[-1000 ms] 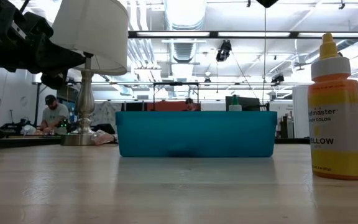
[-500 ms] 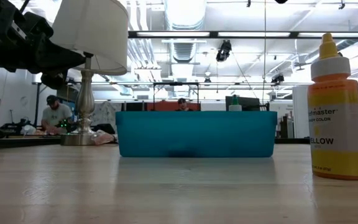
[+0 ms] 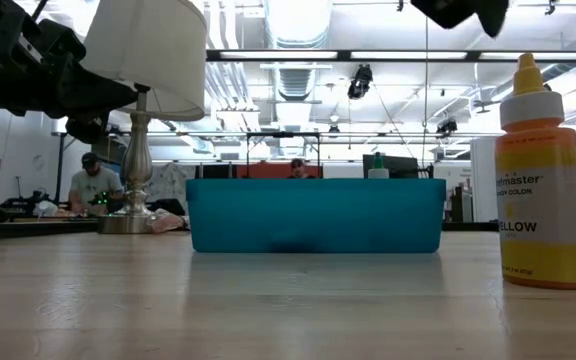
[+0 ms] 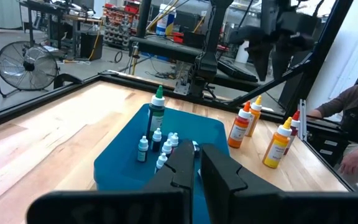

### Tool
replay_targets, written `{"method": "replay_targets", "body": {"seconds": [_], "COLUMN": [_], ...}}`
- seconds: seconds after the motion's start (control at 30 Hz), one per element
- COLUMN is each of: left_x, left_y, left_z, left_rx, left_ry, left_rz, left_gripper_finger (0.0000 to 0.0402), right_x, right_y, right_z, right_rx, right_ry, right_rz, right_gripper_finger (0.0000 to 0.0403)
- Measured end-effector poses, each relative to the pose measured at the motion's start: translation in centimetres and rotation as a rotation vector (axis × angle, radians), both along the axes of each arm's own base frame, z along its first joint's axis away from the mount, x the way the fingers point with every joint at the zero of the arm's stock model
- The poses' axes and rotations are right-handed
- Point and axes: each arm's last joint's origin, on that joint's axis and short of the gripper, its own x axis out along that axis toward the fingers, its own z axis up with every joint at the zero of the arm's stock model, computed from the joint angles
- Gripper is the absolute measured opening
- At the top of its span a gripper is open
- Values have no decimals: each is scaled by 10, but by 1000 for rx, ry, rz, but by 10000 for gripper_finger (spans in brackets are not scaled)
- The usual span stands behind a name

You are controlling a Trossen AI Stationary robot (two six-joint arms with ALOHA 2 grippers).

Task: Pick & Place food coloring
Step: Put the large orange food coloring bottle into the blue bin

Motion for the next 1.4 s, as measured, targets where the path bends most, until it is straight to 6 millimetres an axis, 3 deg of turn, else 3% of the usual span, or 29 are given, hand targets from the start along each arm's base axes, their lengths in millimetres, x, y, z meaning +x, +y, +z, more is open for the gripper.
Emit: {"method": "replay_targets", "body": {"seconds": [0.6,0.97,1.4], "left_x": [0,0,0], "left_y": [0,0,0], "left_z": [0,0,0], "left_rx": [0,0,0], "left_ry": [0,0,0], "left_rz": [0,0,0], "left_gripper_finger": [2,2,2], "right_x": [-5,-5,-6], "right_y": [-4,-4,-5], "right_z": [-40,-52,-80], "right_rx": [-134,-142,-131], "right_ry": [63,53,29], "right_rz": [3,7,25], "right_gripper_finger": [189,234,267]}}
